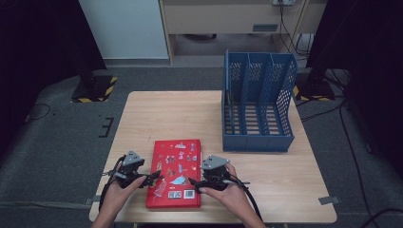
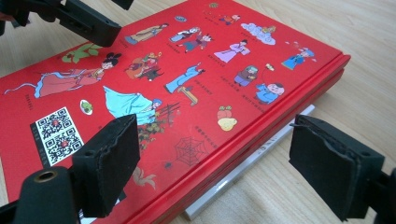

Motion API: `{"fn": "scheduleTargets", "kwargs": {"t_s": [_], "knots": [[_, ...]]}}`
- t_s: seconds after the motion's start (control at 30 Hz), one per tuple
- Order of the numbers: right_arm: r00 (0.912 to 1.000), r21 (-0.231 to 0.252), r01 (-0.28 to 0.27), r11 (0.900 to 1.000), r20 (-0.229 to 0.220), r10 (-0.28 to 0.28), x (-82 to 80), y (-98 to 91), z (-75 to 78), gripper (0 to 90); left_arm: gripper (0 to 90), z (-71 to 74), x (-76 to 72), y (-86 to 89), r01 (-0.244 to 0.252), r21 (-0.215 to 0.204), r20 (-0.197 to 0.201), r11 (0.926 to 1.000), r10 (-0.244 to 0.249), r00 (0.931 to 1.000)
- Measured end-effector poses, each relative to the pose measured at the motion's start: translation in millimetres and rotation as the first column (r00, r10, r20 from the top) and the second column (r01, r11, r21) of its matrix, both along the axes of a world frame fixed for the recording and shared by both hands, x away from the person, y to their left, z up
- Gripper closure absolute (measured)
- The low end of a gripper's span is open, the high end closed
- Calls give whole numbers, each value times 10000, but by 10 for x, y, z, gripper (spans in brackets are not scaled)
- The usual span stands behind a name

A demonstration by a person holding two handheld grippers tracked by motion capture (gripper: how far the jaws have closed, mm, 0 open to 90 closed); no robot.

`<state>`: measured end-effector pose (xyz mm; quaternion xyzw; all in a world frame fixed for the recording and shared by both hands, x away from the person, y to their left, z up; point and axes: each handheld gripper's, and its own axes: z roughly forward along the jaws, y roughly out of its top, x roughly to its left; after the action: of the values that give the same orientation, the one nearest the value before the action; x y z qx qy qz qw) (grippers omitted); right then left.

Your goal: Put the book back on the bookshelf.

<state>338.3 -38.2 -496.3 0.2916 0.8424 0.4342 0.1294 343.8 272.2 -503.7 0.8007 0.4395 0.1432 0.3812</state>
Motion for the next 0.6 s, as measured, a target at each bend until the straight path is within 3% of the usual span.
{"fn": "scheduleTargets", "kwargs": {"t_s": [0.3, 0.33, 0.5, 0.6], "knots": [[9996, -110, -122, 9999, -260, 119, 4, 21, -55, 158, 255, -38, 20, -33, 423, -542, -480, 9976, -450, 9978], [9995, -141, -144, 9998, -285, 140, 2, 25, -60, 158, 259, -52, 29, -43, 449, -786, -633, 9959, -499, 9967], [9993, -113, -94, 9999, -357, 89, 15, 5, -69, 155, 257, -58, 36, -35, 443, -854, -697, 9954, -504, 9963], [9991, -115, -95, 9999, -424, 90, 23, 6, -83, 152, 257, -45, 43, -41, 563, -679, -637, 9961, -606, 9961]]}}
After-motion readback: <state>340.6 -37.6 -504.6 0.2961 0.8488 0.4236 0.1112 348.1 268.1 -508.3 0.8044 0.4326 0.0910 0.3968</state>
